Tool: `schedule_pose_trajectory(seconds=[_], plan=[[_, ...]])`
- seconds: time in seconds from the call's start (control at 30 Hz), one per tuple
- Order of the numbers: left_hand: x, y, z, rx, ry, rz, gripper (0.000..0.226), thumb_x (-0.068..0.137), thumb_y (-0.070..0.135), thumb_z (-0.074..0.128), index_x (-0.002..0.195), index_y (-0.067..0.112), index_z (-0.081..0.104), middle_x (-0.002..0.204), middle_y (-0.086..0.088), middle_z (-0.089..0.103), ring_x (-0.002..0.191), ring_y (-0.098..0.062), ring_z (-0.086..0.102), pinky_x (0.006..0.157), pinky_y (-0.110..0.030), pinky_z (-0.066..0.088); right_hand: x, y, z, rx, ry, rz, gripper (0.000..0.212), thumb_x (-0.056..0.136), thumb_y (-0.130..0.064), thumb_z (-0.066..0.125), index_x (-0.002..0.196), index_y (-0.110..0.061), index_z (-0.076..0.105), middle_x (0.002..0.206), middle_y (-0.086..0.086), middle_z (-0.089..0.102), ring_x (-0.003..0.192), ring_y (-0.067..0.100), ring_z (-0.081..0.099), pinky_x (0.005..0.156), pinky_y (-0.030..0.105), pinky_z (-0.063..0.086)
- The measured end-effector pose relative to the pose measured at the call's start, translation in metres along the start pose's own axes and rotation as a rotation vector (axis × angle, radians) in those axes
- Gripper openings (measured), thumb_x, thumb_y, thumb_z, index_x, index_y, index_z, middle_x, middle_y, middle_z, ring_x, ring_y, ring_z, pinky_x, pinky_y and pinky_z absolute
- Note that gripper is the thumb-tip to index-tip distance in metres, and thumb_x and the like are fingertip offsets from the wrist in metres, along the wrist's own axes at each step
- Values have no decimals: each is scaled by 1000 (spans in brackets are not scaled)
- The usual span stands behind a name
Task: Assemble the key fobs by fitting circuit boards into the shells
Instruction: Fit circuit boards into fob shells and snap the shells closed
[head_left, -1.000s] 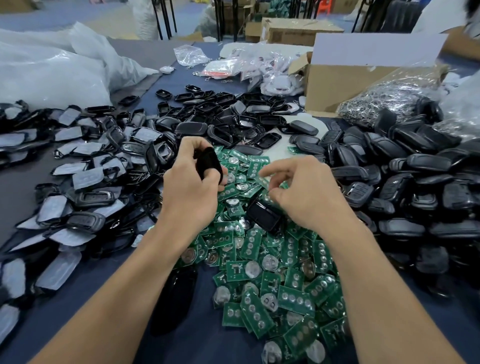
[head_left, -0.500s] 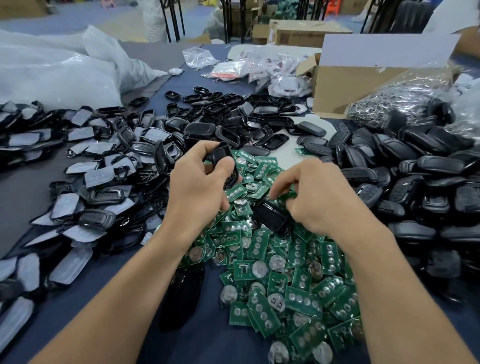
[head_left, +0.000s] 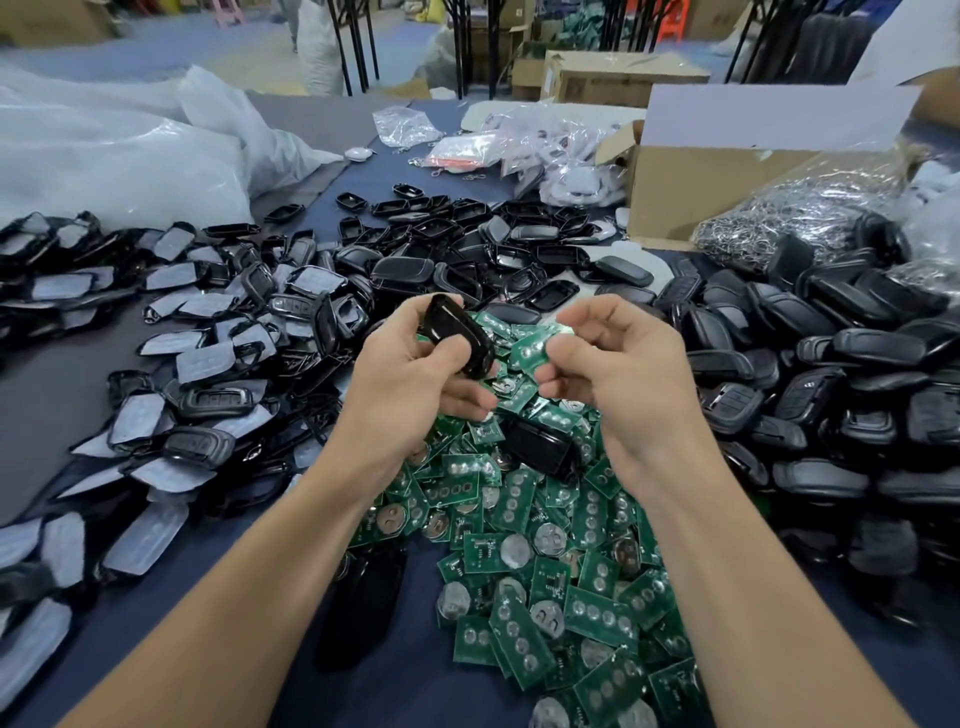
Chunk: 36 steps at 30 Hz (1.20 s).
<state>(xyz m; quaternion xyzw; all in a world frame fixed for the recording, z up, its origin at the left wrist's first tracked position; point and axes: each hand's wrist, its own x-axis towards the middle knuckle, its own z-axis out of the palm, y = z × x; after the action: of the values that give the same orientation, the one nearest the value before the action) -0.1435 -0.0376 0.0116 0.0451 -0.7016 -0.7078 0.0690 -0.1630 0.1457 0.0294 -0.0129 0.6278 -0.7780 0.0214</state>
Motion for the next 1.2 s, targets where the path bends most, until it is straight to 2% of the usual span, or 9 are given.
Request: schedule_pose_trajectory(seconds=[0.13,0.27,0.4,0.53,0.6,0.7,0.83,1.03,1.2], plan=[[1,-4,-1,212,5,71,15,103,14,65,106,28,68,68,-11,75,42,-20,60,38,-24,45,0,3,2,35,-14,-5,17,90,13,67,95,-3,67,74,10,65,57,22,66,56,28,56],[-2,-6,2,244,60,68,7,97,18,74,95,25,76,73,4,78,36,-16,56,35,-18,36,0,7,5,-14,-50,-55,15,89,12,69,92,-2,67,70,8,67,54,22,67,54,28,56],[-3,-5,6,180,41,5,12,101,14,67,99,21,77,71,5,77,36,-14,58,34,-19,36,-2,10,9,-238,-60,-161,14,85,7,75,87,-7,70,70,6,71,55,27,71,55,39,61],[-1,-2,3,87,-47,-52,25,103,6,59,106,20,79,87,-5,81,48,-23,65,41,-28,46,-2,10,9,-374,-34,-219,19,83,2,80,82,-17,75,72,5,72,58,25,72,59,46,63],[-1,0,2,60,-49,-55,29,102,2,59,102,22,80,85,-5,81,48,-24,66,42,-26,48,-3,11,8,-473,-12,-252,21,80,-4,84,81,-24,78,73,-2,73,63,16,71,65,36,63],[-2,0,2,62,-63,-51,36,101,1,60,93,27,83,80,-4,80,47,-24,65,43,-25,48,-6,11,9,-639,30,-314,20,76,-12,88,79,-30,81,73,-15,70,60,6,61,59,14,50],[-2,1,2,53,-62,-39,36,101,1,59,92,27,83,86,-6,80,47,-23,65,44,-25,49,-5,11,9,-609,58,-338,21,76,-11,88,80,-30,81,74,-16,71,61,1,62,60,15,52],[-4,1,3,116,-67,-8,48,101,3,60,83,40,84,81,-1,80,47,-20,66,44,-24,49,-4,13,9,-559,83,-313,20,79,-12,86,81,-31,81,71,-14,74,66,6,70,69,34,62],[-3,-1,1,125,-38,-21,37,99,7,63,88,35,84,82,-9,80,49,-26,68,45,-30,50,-1,15,9,-581,84,-296,20,78,-14,89,77,-32,80,69,-20,73,64,0,69,64,15,56]])
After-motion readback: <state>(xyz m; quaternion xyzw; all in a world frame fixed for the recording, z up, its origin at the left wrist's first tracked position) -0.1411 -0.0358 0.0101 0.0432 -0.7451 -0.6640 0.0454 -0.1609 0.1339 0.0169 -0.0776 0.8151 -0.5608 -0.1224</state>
